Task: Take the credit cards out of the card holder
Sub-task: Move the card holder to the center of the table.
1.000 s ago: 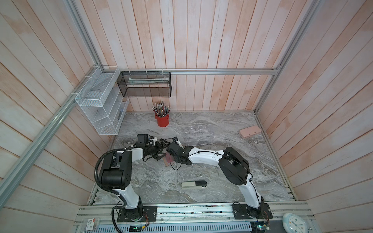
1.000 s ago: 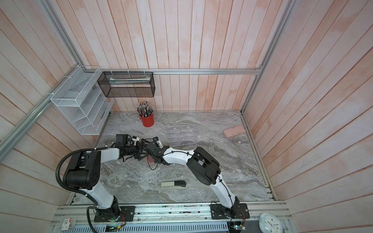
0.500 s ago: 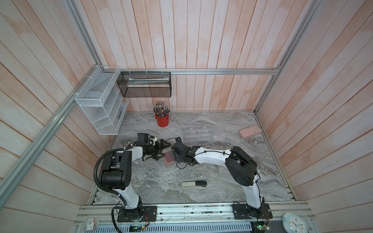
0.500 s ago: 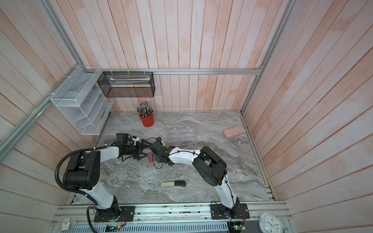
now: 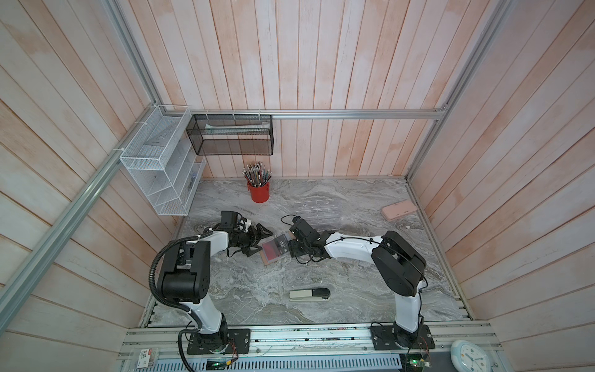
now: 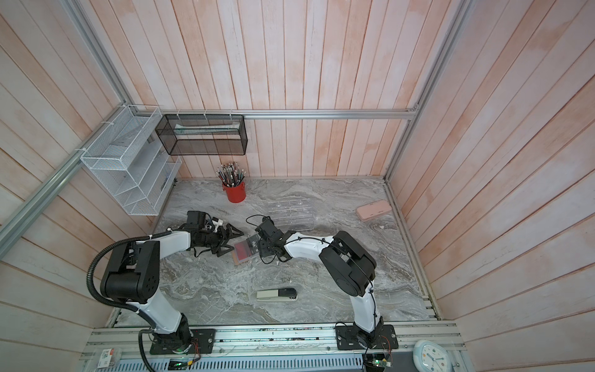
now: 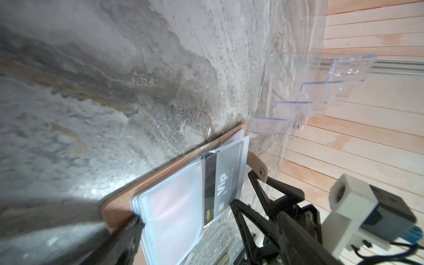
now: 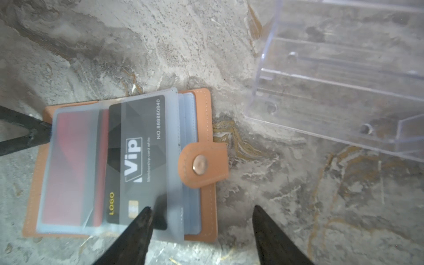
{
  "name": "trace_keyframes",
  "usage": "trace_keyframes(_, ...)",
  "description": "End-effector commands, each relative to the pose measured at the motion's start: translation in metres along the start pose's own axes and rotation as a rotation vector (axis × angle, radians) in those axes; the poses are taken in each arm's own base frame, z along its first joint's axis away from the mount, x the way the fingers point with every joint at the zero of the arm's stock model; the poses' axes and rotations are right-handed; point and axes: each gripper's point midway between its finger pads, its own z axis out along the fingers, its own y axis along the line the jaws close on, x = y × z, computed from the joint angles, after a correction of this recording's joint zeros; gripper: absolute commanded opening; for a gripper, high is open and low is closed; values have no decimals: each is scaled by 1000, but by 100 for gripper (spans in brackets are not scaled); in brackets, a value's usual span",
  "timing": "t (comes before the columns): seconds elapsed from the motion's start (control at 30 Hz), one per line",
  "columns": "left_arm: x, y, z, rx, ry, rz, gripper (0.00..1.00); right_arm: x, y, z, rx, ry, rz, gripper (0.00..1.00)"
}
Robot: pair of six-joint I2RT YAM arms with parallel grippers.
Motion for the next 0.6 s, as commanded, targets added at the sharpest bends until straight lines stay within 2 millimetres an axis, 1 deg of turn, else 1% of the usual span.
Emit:
trace_keyframes(0.0,6,0,2,-59,16,-3,93,-13,20,-13,-117,-31,5,71)
trace_keyframes(0.13,6,-7,2,-47,14,-5,93,-23,26,-31,-196,-67,29,76)
trace_keyframes(0.2,5,-9,2,-38,13,-6,93,-28,24,-40,-246,-78,70,79)
trace_keyframes(0.27,5,-11,2,-36,11,-5,93,-30,24,-46,-298,-72,95,80)
trace_keyframes(0.37,4,-11,1,-40,12,-2,93,-31,23,-52,-387,-68,125,80)
trace_keyframes(0.43,4,-10,2,-43,12,-2,93,-32,27,-58,-475,-78,135,81)
trace_keyframes(0.47,4,-10,2,-43,12,-3,93,-32,30,-59,-523,-76,143,83)
trace_keyframes(0.57,6,-7,3,-47,15,-7,93,-30,37,-54,-584,-37,126,84)
